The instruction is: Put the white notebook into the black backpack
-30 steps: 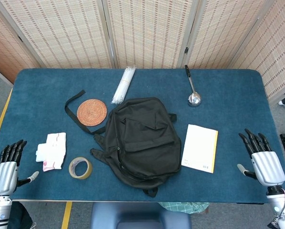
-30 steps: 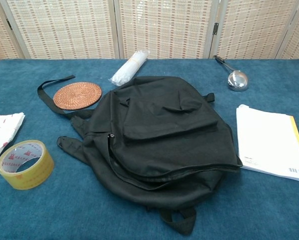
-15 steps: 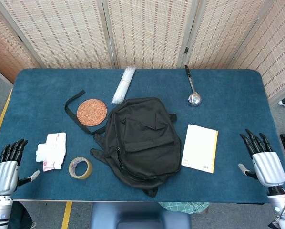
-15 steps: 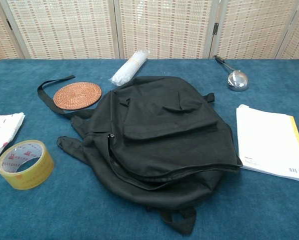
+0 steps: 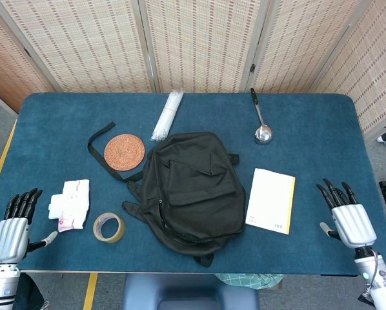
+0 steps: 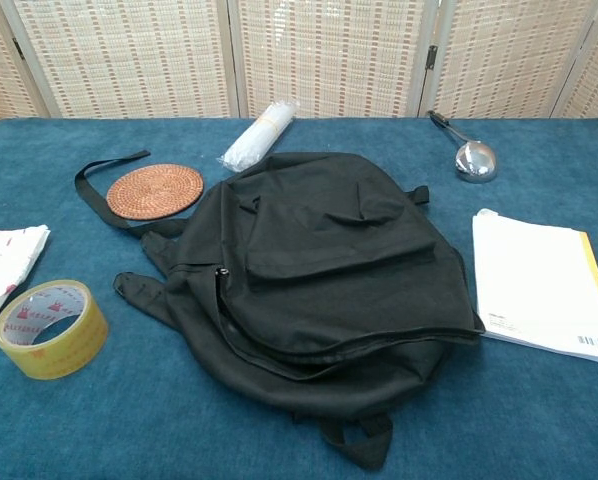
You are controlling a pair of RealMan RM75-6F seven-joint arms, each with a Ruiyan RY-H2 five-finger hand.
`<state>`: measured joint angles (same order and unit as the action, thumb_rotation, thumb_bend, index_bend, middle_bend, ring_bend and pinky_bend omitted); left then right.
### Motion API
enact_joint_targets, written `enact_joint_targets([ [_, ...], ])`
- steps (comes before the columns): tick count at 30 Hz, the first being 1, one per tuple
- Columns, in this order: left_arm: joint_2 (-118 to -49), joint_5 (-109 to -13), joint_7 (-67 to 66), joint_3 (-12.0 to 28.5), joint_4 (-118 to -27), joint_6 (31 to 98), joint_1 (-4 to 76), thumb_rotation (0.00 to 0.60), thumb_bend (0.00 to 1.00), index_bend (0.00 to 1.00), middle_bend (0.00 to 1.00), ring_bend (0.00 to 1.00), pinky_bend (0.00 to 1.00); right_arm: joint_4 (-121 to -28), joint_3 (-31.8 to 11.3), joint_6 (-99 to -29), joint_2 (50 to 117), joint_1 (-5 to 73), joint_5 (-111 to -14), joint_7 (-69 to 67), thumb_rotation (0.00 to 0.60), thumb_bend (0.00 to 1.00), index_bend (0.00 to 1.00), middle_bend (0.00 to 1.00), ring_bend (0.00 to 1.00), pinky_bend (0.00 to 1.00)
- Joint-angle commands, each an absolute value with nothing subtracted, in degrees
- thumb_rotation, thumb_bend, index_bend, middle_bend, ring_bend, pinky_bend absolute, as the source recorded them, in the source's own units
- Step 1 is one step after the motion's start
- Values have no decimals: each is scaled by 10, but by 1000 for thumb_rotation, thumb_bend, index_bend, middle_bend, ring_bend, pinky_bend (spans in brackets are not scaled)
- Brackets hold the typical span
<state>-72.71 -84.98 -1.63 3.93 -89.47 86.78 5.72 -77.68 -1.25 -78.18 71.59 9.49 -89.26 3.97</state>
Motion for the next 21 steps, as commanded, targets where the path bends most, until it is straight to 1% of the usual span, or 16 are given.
enact_joint_targets([
  [1, -726, -849, -16, 39, -895, 868, 56, 600, 204, 60, 86, 83, 0, -696, -7, -744, 766, 123, -902, 17, 600, 315, 0, 61, 174, 60],
  [8, -723, -845, -15, 39, -897, 869, 53, 600, 204, 59, 86, 83, 0, -552, 5, -732, 848, 153, -933, -35, 600, 349, 5, 86, 177, 60],
  [10, -723, -845, -15, 38, -897, 869, 53, 600, 204, 59, 86, 83, 0, -515, 9, -732, 869, 158, -940, -52, 600, 377, 10, 89, 177, 59],
  [12, -723, -845, -15, 38, -897, 868, 53, 600, 204, 59, 86, 83, 0, -491, 12, -731, 884, 162, -943, -64, 600, 395, 13, 90, 177, 59],
  [21, -723, -844, -18, 38, -899, 864, 54, 600, 204, 59, 86, 83, 0, -404, 30, -731, 941, 171, -957, -95, 600, 414, 16, 90, 183, 60],
])
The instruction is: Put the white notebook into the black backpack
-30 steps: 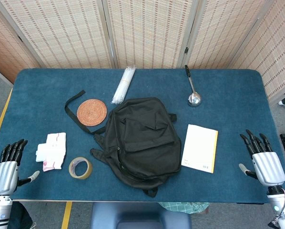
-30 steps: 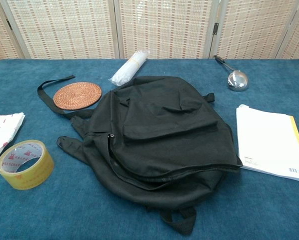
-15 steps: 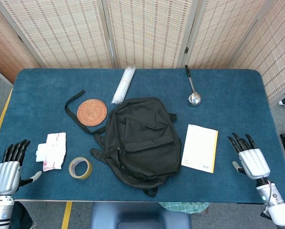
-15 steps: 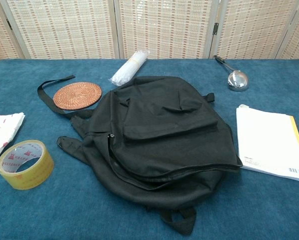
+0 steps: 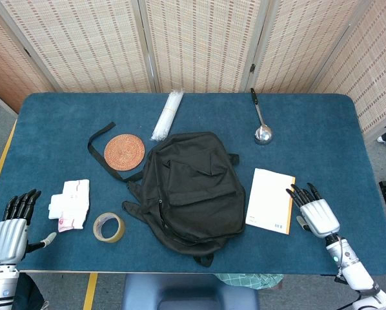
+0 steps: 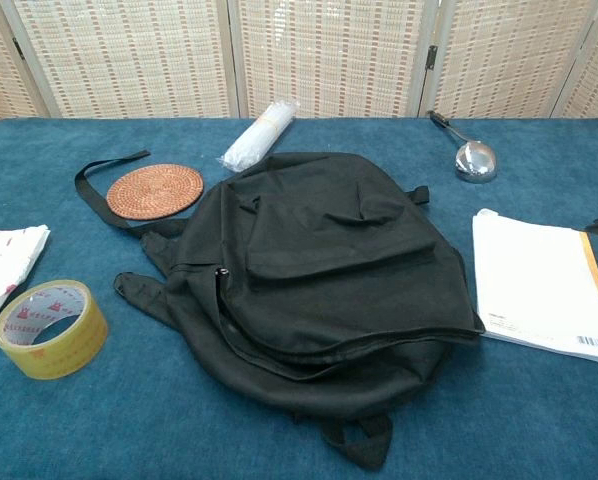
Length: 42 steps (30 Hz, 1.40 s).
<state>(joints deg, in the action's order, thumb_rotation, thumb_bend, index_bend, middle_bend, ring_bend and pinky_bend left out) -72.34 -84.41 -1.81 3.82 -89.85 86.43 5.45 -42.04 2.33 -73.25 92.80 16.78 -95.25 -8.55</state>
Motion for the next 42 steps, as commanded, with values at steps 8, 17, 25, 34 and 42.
enact_joint_targets([
  [8, -724, -841, -17, 38, -897, 864, 53, 600, 204, 59, 86, 83, 0, -365, 39, -736, 964, 174, -961, -113, 600, 414, 16, 90, 181, 59],
  [17, -725, -840, -15, 38, -895, 862, 53, 600, 204, 59, 86, 83, 0, -347, 45, -740, 975, 177, -963, -119, 600, 413, 16, 91, 181, 59],
  [25, -725, -840, -12, 37, -892, 862, 52, 600, 204, 59, 86, 83, 0, -344, 50, -737, 979, 182, -964, -116, 600, 414, 16, 91, 181, 60],
  [34, -726, -839, -11, 37, -890, 860, 52, 600, 204, 59, 86, 83, 0, -340, 49, -739, 987, 190, -964, -113, 600, 420, 16, 93, 183, 59],
  [42, -727, -839, -8, 38, -888, 860, 52, 600, 204, 59, 86, 83, 0, -337, 40, -747, 995, 208, -964, -120, 600, 462, 22, 105, 197, 60],
])
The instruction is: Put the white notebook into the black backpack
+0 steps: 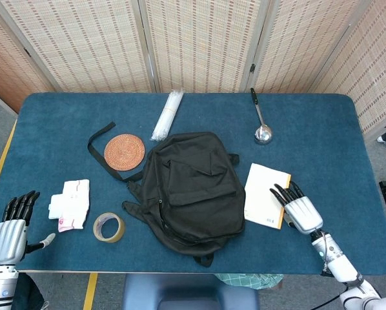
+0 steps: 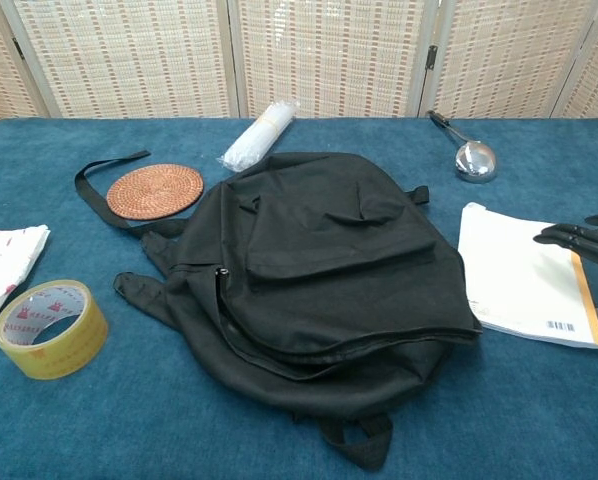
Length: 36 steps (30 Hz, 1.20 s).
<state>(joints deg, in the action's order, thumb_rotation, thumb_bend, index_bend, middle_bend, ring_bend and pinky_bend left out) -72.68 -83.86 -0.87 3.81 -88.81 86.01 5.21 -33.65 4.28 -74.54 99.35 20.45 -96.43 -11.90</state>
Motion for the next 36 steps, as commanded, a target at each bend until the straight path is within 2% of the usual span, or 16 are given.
enact_joint_targets([
  [1, -727, -838, -9, 38, -888, 860, 52, 600, 204, 59, 86, 83, 0, -336, 39, -748, 996, 212, -964, -119, 600, 469, 25, 106, 199, 60],
  [9, -727, -837, -7, 40, -886, 859, 53, 600, 204, 59, 86, 83, 0, -336, 25, -748, 1015, 237, -960, -116, 600, 484, 33, 115, 214, 74],
  [18, -726, -834, -4, 41, -886, 860, 51, 600, 204, 61, 86, 83, 0, -328, 38, -735, 1037, 260, -975, -111, 600, 522, 38, 127, 249, 170],
  [28, -726, -835, -6, 41, -888, 861, 51, 600, 204, 62, 86, 83, 0, -335, 28, -758, 1050, 267, -970, -106, 600, 521, 42, 127, 247, 175],
  [33, -727, -835, -7, 39, -888, 859, 51, 600, 204, 63, 86, 83, 0, -342, 22, -775, 1050, 263, -965, -110, 600, 518, 116, 122, 236, 165],
  [35, -727, -836, -8, 40, -888, 859, 52, 600, 204, 63, 86, 83, 0, -342, 21, -780, 1050, 262, -963, -113, 600, 487, 168, 121, 236, 164],
  [36, -717, -837, -13, 54, -888, 858, 63, 600, 204, 63, 86, 83, 0, -342, 20, -782, 1051, 261, -962, -114, 600, 472, 188, 121, 236, 164],
])
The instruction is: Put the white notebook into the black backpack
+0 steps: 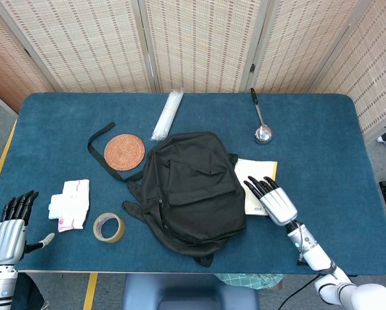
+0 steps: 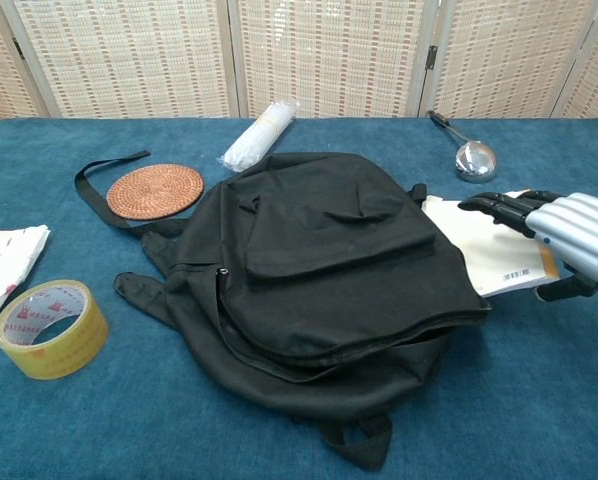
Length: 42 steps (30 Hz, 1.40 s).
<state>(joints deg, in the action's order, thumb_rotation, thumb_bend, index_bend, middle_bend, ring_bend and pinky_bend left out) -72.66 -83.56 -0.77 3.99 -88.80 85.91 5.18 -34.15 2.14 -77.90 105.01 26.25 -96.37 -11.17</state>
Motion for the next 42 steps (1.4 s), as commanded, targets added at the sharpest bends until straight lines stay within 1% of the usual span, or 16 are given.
enact_joint_targets([
  [1, -713, -833, -16, 50, -893, 845, 66, 600, 204, 63, 86, 83, 0, -341, 19, -785, 1051, 261, -962, -115, 600, 451, 219, 121, 237, 164],
  [3, -727, -837, -15, 39, -884, 857, 54, 600, 204, 63, 86, 83, 0, -338, 16, -792, 1054, 260, -960, -117, 600, 399, 282, 129, 237, 164],
  [5, -730, -840, -11, 37, -880, 862, 52, 600, 204, 63, 86, 83, 0, -335, 15, -798, 1057, 259, -959, -120, 600, 365, 331, 146, 236, 164],
  [16, -729, -837, -11, 38, -886, 859, 52, 600, 204, 63, 86, 83, 0, -318, 15, -799, 1065, 259, -955, -127, 600, 360, 525, 249, 270, 169],
  [29, -724, -840, -13, 43, -889, 851, 61, 600, 204, 66, 86, 83, 0, -294, 21, -814, 1068, 252, -958, -133, 600, 360, 658, 327, 326, 195],
  [33, -717, -849, -9, 43, -892, 842, 71, 600, 212, 69, 86, 82, 0, -286, 24, -823, 1065, 250, -961, -134, 600, 361, 680, 332, 338, 206],
  [36, -707, -864, -3, 44, -892, 831, 85, 600, 244, 72, 86, 82, 0, -282, 25, -834, 1060, 250, -964, -130, 600, 395, 699, 339, 349, 217],
  [40, -690, -888, 6, 49, -895, 810, 113, 600, 320, 83, 86, 87, 0, -283, 20, -854, 1050, 246, -962, -125, 600, 454, 735, 355, 364, 233],
  [42, -683, -899, 15, 51, -897, 795, 130, 600, 334, 90, 86, 92, 0, -285, 15, -867, 1044, 243, -959, -122, 600, 470, 758, 369, 377, 241],
])
